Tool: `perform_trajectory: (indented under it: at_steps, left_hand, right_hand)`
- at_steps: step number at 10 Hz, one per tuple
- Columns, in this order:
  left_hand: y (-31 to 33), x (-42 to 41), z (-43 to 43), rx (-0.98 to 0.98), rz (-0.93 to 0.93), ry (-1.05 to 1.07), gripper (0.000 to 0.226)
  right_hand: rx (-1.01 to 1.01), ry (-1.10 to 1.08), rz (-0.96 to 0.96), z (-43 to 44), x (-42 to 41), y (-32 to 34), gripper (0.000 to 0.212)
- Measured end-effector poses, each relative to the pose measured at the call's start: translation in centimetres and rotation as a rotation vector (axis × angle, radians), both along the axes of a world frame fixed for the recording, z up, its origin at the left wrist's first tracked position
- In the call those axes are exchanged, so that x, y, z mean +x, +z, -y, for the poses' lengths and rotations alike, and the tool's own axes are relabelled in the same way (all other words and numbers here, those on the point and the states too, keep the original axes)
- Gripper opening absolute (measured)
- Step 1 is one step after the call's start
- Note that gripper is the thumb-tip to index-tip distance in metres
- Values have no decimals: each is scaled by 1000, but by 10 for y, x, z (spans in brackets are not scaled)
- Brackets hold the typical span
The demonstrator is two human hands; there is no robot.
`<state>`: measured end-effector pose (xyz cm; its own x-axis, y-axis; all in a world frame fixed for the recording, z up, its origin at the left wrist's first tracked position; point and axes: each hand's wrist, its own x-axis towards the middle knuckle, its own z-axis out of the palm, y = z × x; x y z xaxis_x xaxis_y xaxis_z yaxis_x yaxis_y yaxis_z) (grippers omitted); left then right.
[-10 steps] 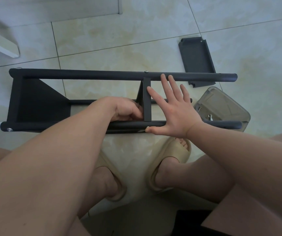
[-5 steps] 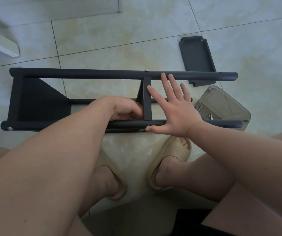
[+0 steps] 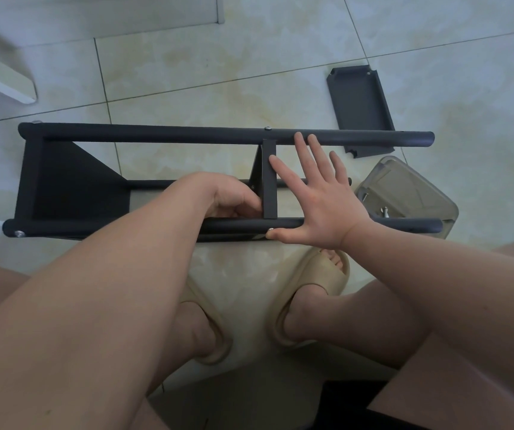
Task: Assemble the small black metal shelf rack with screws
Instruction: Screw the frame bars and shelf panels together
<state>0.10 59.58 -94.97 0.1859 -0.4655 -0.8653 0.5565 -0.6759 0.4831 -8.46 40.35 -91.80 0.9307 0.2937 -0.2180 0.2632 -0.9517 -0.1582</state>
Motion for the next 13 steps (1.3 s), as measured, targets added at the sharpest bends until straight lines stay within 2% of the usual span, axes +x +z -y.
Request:
perform_trajectory:
  at_steps: [4,6,9,10,11,13]
  left_hand:
    - [0,1,1,1,0,60,15]
    - [-2,7,-8,-104,-196,-22,24]
    - [-9,0,-4,-190,-146,50,45]
    - [-12,-1,-5,-216,-145,94,41]
    - [-13,-1,-4,-240,-136,106,21]
    - [-16,-1,-4,-257,-132,105,19]
  right_hand:
    - [1,-2,-3,0,-1,0,116]
    - [-5,0,0,-1,-1,0,116]
    - [-2,4,4,0,-1,0,116]
    - [-8,8,14,0,-1,0,115]
    - [-1,5,13,0,-1,-1,115]
    - [0,4,13,0,-1,0,115]
